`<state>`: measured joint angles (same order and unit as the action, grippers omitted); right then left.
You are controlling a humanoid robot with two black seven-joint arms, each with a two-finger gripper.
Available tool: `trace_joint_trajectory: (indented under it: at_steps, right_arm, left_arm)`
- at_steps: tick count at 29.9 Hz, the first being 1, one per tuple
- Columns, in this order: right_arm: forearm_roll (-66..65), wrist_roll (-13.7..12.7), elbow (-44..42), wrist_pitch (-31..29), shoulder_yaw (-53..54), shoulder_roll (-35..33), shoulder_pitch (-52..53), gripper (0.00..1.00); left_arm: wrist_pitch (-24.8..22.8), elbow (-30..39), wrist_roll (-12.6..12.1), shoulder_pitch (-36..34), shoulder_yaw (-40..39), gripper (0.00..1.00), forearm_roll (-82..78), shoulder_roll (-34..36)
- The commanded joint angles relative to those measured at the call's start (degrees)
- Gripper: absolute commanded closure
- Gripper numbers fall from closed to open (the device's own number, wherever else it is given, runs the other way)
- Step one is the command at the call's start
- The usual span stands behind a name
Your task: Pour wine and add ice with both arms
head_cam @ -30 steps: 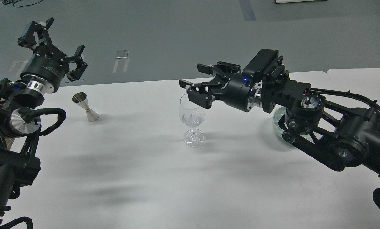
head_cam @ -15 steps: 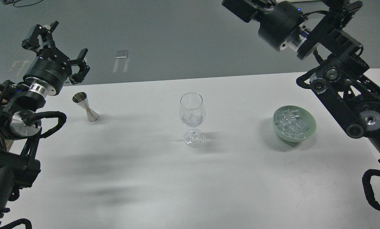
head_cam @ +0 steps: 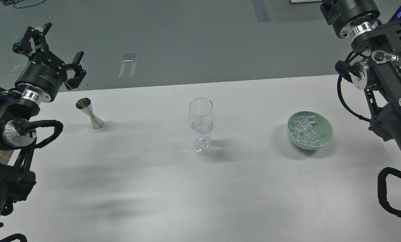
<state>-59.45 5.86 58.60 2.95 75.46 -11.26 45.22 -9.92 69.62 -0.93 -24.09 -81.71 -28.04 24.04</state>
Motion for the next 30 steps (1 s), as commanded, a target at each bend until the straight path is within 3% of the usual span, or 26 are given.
trace_joint_trajectory:
  at_steps: [1,7,9,13,15,30]
  right_arm:
    - [11.5,0.0,-1.0,-0.4,0.1,1.5,-0.1,0.04]
    - [17.6,-0.1,-3.7,-6.8,0.1,4.3,0.1,0.01]
    - [18.1,-0.1,-7.8,-10.2,0.2,6.8,1.8,0.01]
    - [18.3,0.0,-13.1,-14.5,0.0,8.5,4.5,0.01]
    - [19.4,-0.1,-16.7,-19.5,1.0,10.4,4.7,0.04]
    - [27.6,0.1,-20.3,-19.9,4.0,11.3,5.8,0.01]
  left_arm:
    - [0.5,-0.2,2.0,-0.5,0.2,0.02,-0.3,-0.4]
    - [0.6,-5.5,2.2,-4.2,0.2,0.02,-0.7,-0.8]
    - [0.0,-10.3,2.2,-6.9,0.2,0.02,-0.9,-1.5]
    - [-1.2,-13.3,2.2,-9.3,0.9,0.02,-0.9,-1.5]
    - [-1.5,-14.5,2.2,-9.4,1.2,0.02,-1.0,-1.7]
    - [-1.4,-15.8,3.6,-10.2,2.6,0.02,-1.4,-4.9]
